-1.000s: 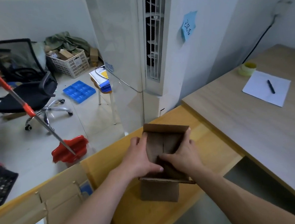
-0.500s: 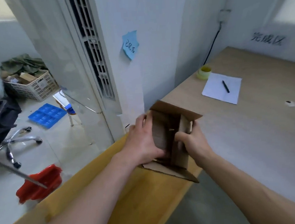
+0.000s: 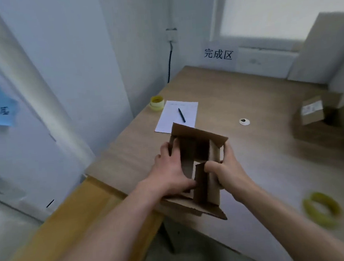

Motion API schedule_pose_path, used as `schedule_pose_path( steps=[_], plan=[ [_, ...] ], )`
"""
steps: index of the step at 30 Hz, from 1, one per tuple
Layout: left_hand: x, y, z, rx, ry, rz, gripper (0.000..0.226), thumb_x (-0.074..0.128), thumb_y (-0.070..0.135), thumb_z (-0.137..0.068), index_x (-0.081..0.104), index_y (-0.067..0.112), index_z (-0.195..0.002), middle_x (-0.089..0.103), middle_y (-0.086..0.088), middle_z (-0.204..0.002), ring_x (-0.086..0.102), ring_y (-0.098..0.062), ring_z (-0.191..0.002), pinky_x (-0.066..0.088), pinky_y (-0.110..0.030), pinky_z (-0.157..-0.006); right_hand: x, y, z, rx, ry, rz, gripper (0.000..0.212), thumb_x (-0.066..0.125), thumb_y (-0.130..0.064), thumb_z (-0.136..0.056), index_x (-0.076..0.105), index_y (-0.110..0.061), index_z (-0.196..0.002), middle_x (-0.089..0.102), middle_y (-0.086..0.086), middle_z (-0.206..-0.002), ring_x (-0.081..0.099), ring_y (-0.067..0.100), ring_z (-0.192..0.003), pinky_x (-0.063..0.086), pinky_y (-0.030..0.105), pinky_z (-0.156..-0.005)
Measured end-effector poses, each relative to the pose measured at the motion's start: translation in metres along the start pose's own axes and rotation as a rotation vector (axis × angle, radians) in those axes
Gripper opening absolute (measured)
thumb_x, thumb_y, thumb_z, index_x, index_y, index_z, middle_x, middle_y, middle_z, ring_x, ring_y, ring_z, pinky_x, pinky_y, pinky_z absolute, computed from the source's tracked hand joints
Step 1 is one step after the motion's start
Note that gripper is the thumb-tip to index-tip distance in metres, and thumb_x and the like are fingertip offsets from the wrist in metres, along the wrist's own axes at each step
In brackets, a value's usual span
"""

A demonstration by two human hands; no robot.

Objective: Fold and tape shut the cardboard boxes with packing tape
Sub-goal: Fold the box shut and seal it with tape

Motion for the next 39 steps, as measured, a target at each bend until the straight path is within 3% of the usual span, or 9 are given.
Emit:
schedule_pose_path(
  steps=[6,9,11,15,20,26,31,34,39],
  plan=[
    [0.01,0.037,-0.06,0.023,-0.322,0.225,0.081,0.066,0.031,-0.075,0.034,0.024,-0.149,0.044,-0.002,-0.142,0.049,-0.022,-0.124,0.046,-0.032,-0.099,-0.086,0.033,-0.038,0.249,0.059,-0.126,0.056,0.061,-0.02,-0.059,0.051,-0.021,-0.113,0.062,0.012,-0.108,0.062,0.033,-0.098,0.058,0.048,-0.071],
    [0.001,0.047,-0.096,0.119,-0.386,0.373,0.033,0.059,0.012,-0.083,0.07,0.029,-0.109,0.07,0.001,-0.1,0.065,-0.017,-0.095,0.057,-0.044,-0.087,-0.113,0.043,-0.052,0.202,0.215,0.14,0.023,0.066,-0.015,-0.065,0.06,-0.013,-0.087,0.061,0.008,-0.082,0.058,0.023,-0.075,0.045,0.035,-0.057],
    [-0.002,0.047,-0.123,0.157,-0.396,0.27,0.036,0.055,0.009,-0.087,0.073,0.036,-0.103,0.072,0.008,-0.094,0.065,-0.012,-0.093,0.058,-0.039,-0.083,-0.123,0.046,-0.057,0.157,0.248,0.42,0.012,0.071,-0.015,-0.07,0.064,-0.018,-0.079,0.065,0.003,-0.074,0.061,0.018,-0.07,0.046,0.033,-0.052],
    [0.008,0.043,-0.175,0.216,-0.178,0.053,0.034,0.053,0.009,-0.094,0.069,0.032,-0.114,0.067,0.006,-0.115,0.058,-0.013,-0.101,0.049,-0.027,-0.084,-0.122,0.046,-0.061,0.191,0.023,0.804,0.006,0.071,-0.018,-0.073,0.066,-0.021,-0.075,0.066,-0.002,-0.076,0.064,0.015,-0.074,0.059,0.037,-0.067],
    [0.036,0.038,-0.192,0.127,0.299,-0.094,0.03,0.075,0.039,-0.08,0.048,0.028,-0.084,0.048,0.006,-0.088,0.048,-0.012,-0.075,0.044,-0.027,-0.057,-0.089,0.053,-0.07,0.133,-0.115,1.049,0.013,0.062,-0.023,-0.066,0.05,-0.02,-0.064,0.058,0.0,-0.07,0.056,0.024,-0.069,0.043,0.026,-0.057],
    [0.049,0.035,-0.203,0.084,0.368,0.191,0.033,0.076,0.04,-0.08,0.048,0.025,-0.068,0.043,0.006,-0.088,0.051,-0.016,-0.079,0.052,-0.032,-0.062,-0.068,0.064,-0.09,0.308,-0.219,0.913,0.033,0.073,-0.054,-0.071,0.058,-0.025,-0.07,0.059,-0.009,-0.07,0.056,0.007,-0.064,0.035,0.022,-0.05],
    [0.064,0.029,-0.201,0.266,0.159,0.493,0.027,0.058,0.031,-0.094,0.062,0.013,-0.114,0.046,-0.001,-0.122,0.05,-0.017,-0.115,0.045,-0.034,-0.101,-0.062,0.075,-0.107,0.276,-0.079,0.787,0.02,0.072,-0.046,-0.078,0.063,-0.028,-0.079,0.065,-0.008,-0.08,0.061,0.009,-0.075,0.056,0.032,-0.068],
    [0.081,0.026,-0.187,0.285,0.133,0.518,0.051,0.047,0.025,-0.1,0.032,0.014,-0.147,0.022,0.002,-0.156,0.02,-0.011,-0.145,0.021,-0.027,-0.116,-0.071,0.083,-0.111,0.265,-0.055,0.65,0.017,0.079,-0.031,-0.075,0.064,-0.03,-0.082,0.064,-0.01,-0.085,0.06,0.005,-0.078,0.051,0.021,-0.063],
    [0.114,0.027,-0.173,0.319,0.131,0.163,0.073,0.035,0.045,-0.1,-0.005,0.017,-0.155,-0.019,0.001,-0.161,-0.02,-0.013,-0.147,0.002,-0.032,-0.12,-0.081,0.095,-0.109,0.187,-0.05,0.613,0.043,0.085,-0.026,-0.069,0.057,-0.043,-0.096,0.059,-0.018,-0.094,0.056,-0.001,-0.083,0.046,0.013,-0.063]
  ],
)
Point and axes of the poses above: each hand's wrist, its own z-axis away from the middle knuckle, its own x-axis out of the palm, y = z × x, the point moved 1 cm from there along -z, towards the middle knuckle
